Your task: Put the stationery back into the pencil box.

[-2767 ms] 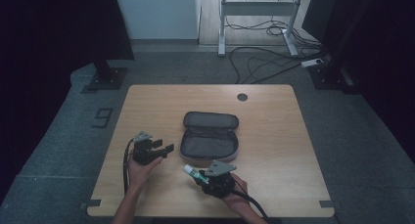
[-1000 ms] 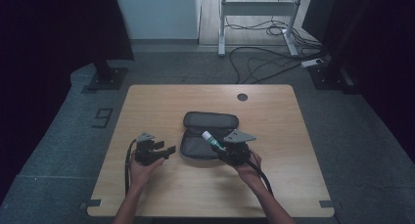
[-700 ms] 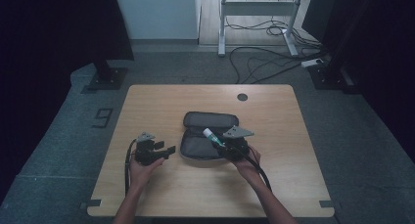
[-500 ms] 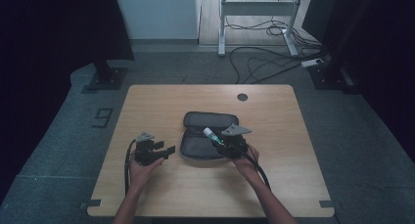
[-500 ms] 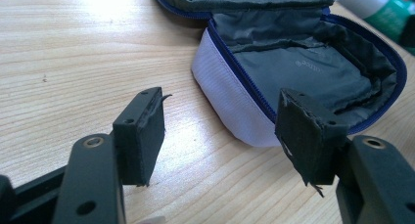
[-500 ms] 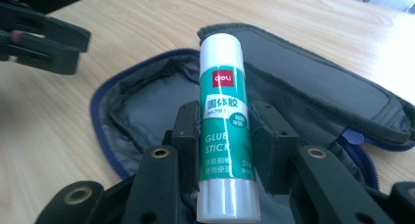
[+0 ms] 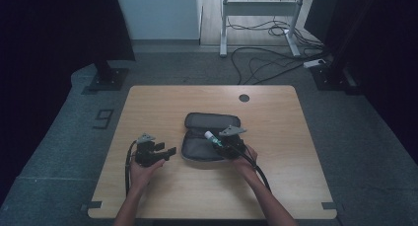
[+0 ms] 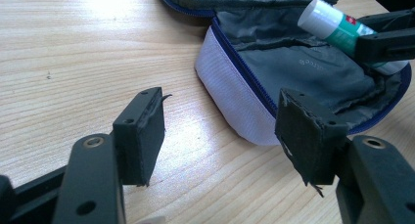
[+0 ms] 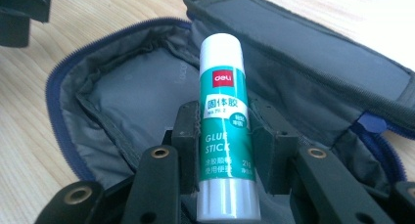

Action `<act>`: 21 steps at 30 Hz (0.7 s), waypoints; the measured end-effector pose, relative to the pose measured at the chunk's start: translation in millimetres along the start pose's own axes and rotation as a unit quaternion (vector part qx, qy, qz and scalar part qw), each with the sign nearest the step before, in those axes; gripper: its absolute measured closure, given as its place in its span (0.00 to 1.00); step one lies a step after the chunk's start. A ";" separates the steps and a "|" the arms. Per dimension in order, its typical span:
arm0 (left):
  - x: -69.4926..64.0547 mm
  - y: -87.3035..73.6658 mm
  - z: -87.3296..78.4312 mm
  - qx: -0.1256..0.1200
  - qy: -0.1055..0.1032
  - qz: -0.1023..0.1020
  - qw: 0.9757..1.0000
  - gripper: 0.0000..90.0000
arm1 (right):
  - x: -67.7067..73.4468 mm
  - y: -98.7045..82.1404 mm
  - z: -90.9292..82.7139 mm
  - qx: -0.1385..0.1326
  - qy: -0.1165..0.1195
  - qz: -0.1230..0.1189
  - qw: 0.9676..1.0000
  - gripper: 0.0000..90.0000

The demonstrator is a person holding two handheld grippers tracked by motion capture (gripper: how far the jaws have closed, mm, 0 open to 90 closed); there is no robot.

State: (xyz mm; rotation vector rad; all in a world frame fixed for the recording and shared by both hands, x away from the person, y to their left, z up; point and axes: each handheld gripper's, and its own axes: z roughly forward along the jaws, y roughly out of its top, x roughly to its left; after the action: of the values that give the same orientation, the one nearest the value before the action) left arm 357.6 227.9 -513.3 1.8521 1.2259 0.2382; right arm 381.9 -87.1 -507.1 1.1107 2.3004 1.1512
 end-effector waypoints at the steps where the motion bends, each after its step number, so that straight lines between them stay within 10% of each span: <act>1: 0.1 0.0 -0.1 0.000 0.001 0.000 1.000 0.40 | 0.1 -0.4 1.3 0.003 -0.001 0.000 1.000 0.72; 21: 1.1 -0.4 0.1 0.002 0.002 0.000 1.000 0.40 | 1.1 -8.4 9.7 0.035 -0.019 -0.019 0.999 0.68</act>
State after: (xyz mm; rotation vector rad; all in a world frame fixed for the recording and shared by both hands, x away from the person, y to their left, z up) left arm 358.0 228.8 -514.0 1.8561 1.2297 0.2405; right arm 382.8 -84.2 -519.6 1.0991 2.3388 1.0331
